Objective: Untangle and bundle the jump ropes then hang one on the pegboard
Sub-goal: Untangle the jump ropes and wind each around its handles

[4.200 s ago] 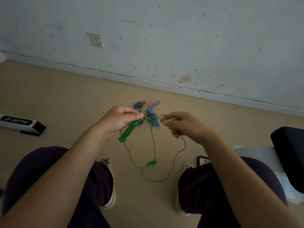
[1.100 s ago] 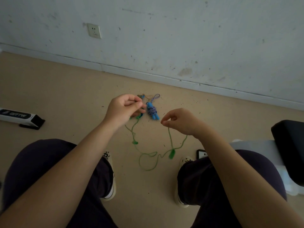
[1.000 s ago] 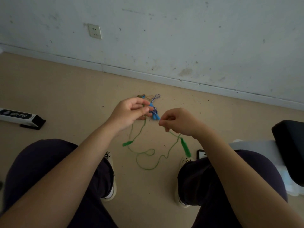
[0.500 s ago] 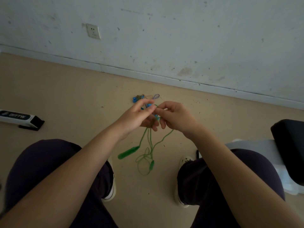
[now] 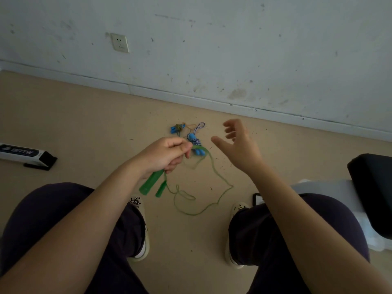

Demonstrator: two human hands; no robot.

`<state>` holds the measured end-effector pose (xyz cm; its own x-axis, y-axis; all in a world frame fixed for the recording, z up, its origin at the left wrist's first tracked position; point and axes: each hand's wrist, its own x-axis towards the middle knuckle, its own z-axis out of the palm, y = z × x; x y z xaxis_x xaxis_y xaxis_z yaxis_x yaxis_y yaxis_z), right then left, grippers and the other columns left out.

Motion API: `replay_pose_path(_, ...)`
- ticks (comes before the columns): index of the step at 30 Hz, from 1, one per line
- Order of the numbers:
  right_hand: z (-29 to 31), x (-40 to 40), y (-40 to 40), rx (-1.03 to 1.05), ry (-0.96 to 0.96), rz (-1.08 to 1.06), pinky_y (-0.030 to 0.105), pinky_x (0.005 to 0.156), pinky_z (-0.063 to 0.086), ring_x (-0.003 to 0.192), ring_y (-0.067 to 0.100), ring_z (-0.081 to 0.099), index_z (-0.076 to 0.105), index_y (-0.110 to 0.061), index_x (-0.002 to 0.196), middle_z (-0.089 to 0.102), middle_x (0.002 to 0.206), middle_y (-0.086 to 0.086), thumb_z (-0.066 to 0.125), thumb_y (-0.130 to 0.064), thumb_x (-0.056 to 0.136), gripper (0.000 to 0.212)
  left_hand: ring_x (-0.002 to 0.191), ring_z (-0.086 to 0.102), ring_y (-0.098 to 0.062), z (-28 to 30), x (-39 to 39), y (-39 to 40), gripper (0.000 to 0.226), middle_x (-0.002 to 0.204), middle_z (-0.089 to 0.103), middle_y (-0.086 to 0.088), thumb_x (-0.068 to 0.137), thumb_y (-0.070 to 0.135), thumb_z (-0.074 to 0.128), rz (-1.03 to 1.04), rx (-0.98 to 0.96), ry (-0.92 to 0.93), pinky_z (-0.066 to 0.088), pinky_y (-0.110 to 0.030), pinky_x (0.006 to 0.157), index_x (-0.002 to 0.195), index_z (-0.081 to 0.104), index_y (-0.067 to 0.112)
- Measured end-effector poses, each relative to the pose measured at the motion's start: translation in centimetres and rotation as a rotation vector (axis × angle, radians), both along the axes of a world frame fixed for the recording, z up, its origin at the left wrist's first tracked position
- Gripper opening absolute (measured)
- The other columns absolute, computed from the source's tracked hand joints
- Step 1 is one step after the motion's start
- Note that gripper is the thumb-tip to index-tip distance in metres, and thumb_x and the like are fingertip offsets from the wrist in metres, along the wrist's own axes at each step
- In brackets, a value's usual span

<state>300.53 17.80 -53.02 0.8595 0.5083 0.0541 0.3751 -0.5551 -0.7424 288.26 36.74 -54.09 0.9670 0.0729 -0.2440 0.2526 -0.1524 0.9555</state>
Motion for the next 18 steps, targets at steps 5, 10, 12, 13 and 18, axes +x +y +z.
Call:
replay_pose_path(5,0.4,-1.7,1.2,0.188,0.442,0.484,0.027,0.061,0.051,0.062,0.013,0.059,0.065,-0.012,0.104,0.063,0.069,-0.013,0.062,-0.027,0.096,0.017,0.045,0.027,-0.011,0.2,0.5,-1.1,0.032,0.056,0.037,0.002,0.103,0.031,0.050,-0.068,-0.134,0.018,0.028,-0.021,0.045,0.083,0.066,0.013)
replay_pose_path(10,0.8,0.0,0.2,0.121,0.262,0.231,0.017,0.047,0.036,0.045,0.000,0.040,0.068,-0.024,0.083,0.049,0.048,-0.018,0.058,-0.027,0.098,0.019,0.047,0.039,-0.009,0.3,0.3,0.9,0.024,0.061,0.045,0.005,0.102,0.026,0.054,-0.111,-0.030,0.063,0.038,-0.020,0.049,0.102,0.070,0.007)
replay_pose_path(12,1.1,0.7,-0.3,0.143,0.190,0.061,0.027,0.053,0.041,0.052,0.010,0.044,0.068,-0.024,0.081,0.050,0.055,-0.012,0.057,-0.027,0.098,0.021,0.047,0.038,-0.008,0.3,0.3,1.4,0.024,0.059,0.044,0.007,0.101,0.030,0.055,-0.083,0.045,0.079,0.039,-0.021,0.051,0.099,0.069,0.011)
replay_pose_path(13,1.2,0.8,-0.4,0.142,0.204,0.029,0.031,0.058,0.045,0.056,0.013,0.048,0.068,-0.021,0.082,0.053,0.061,-0.007,0.056,-0.023,0.098,0.020,0.047,0.036,-0.008,0.3,0.3,1.5,0.024,0.058,0.042,0.008,0.101,0.031,0.055,-0.077,0.045,0.083,0.037,-0.021,0.050,0.098,0.068,0.012)
replay_pose_path(18,1.9,-1.1,0.2,0.249,0.448,0.323,0.032,0.073,0.053,0.071,0.022,0.061,0.064,-0.005,0.110,0.066,0.086,0.013,0.057,-0.014,0.098,0.017,0.047,0.023,-0.008,0.3,0.4,0.2,0.022,0.058,0.034,0.007,0.099,0.036,0.055,-0.129,-0.147,0.072,0.021,-0.018,0.044,0.093,0.067,0.018)
